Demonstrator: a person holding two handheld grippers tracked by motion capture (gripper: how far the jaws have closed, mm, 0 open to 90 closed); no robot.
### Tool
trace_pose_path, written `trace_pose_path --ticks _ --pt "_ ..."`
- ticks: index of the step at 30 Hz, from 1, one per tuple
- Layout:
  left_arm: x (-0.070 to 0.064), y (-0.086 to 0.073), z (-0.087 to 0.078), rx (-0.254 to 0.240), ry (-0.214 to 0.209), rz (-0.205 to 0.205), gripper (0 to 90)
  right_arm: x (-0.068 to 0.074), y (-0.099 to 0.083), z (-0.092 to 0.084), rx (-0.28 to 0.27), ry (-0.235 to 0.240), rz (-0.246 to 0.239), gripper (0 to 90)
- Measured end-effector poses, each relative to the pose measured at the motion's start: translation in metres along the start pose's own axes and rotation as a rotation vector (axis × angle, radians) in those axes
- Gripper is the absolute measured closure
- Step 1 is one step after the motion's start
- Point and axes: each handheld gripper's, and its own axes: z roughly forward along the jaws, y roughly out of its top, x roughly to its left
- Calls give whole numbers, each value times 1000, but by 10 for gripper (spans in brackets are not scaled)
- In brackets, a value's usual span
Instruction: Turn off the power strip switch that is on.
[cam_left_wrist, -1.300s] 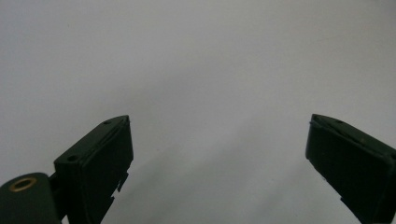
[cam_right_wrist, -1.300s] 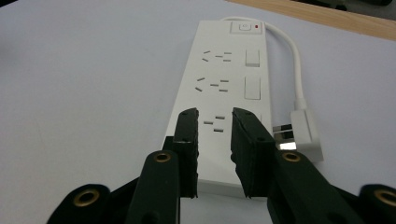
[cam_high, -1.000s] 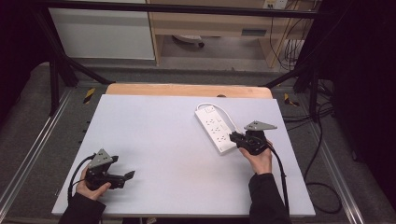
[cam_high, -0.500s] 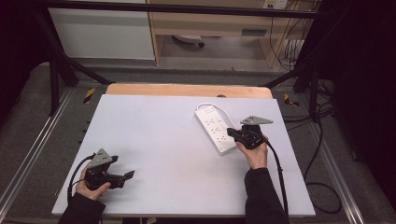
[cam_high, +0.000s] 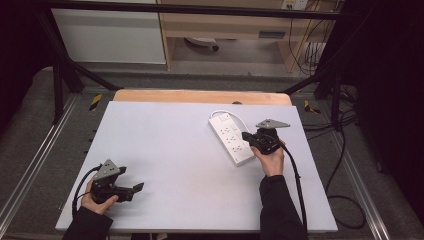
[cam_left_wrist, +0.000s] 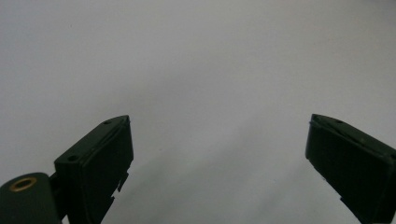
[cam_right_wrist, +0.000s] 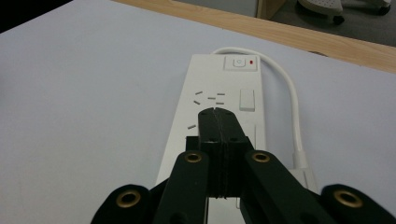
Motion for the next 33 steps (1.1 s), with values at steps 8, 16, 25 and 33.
trace_pose_path --ticks 8,16,25,33 --pt "0 0 0 0 0 0 74 -2 -1 11 11 -7 6 900" --pt "1 0 0 0 1 2 74 1 5 18 13 -7 -6 900" --pt "1 0 0 1 1 0 74 3 13 26 10 -10 -6 900" --pt "1 0 -1 1 2 1 75 3 17 35 4 -13 4 900"
